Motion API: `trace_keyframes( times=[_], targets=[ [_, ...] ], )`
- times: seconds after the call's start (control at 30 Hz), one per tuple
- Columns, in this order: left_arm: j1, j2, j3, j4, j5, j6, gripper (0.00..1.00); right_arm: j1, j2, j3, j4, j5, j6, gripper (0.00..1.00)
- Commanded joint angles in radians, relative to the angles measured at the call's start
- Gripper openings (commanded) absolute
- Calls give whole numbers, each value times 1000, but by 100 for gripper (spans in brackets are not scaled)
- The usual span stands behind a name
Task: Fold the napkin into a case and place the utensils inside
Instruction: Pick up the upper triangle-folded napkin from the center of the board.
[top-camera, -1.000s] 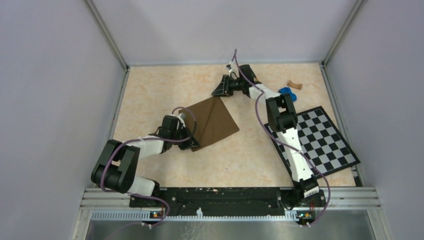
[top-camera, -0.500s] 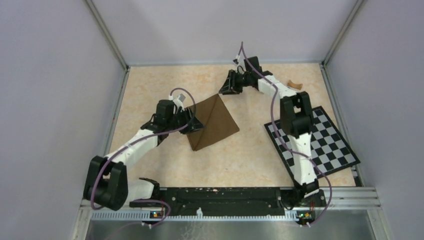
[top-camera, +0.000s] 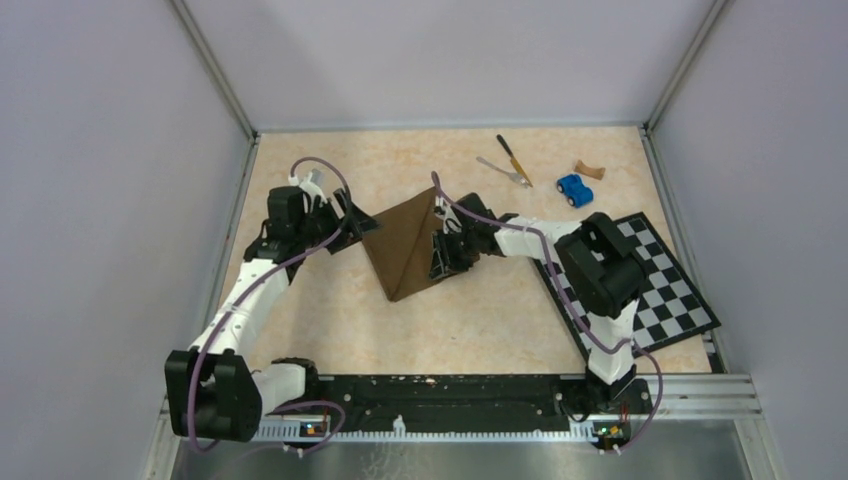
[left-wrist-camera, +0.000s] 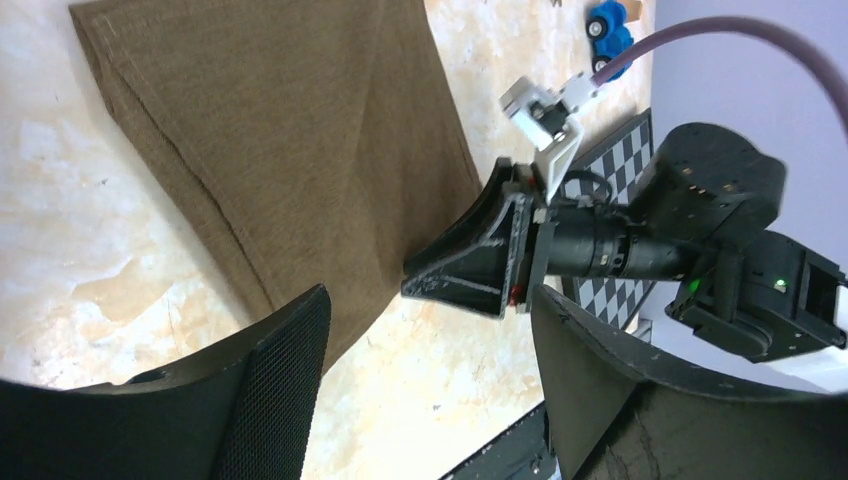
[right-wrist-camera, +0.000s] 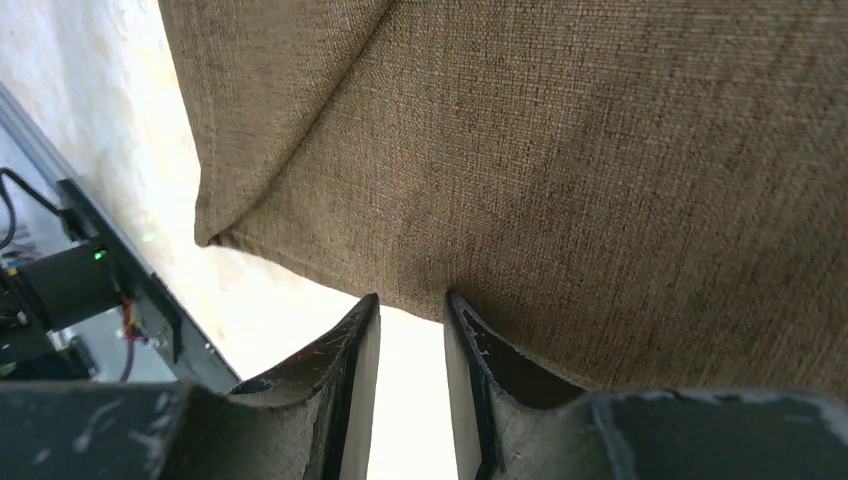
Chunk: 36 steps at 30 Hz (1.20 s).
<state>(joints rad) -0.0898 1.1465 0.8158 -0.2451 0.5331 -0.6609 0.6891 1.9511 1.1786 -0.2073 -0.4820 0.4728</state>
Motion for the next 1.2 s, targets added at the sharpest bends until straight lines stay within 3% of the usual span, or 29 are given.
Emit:
trace_keyframes(
  times=[0.0,0.27,0.37,0.47,0.57,0.67,0.73,0.9,1.17],
  targets=[
    [8,-14,-25,-19,58,5,78,-24,-32,-80,47,178,-81,31],
    [12,-59,-61,-61,-15,60,79,-22,-190,-287,-59,349,-107,30],
    [17,-42,-45,-100,-57,85,79,12,-307,-276,-122,384,-146,32],
    [23,-15,-33,-124,-104,96,79,122,-377,-197,-164,447,-229,45],
    [32,13,-30,-132,-137,80,79,221,-341,-75,-228,463,-288,59],
    [40,44,-26,-139,-159,37,79,324,-261,22,-279,552,-340,64],
    [42,61,-25,-145,-142,16,79,367,-202,85,-321,620,-365,63],
    [42,59,-63,-125,-102,-3,78,400,-97,177,-384,665,-407,45],
    [44,61,-96,-121,-103,21,78,428,-41,215,-386,660,-413,45]
  ],
)
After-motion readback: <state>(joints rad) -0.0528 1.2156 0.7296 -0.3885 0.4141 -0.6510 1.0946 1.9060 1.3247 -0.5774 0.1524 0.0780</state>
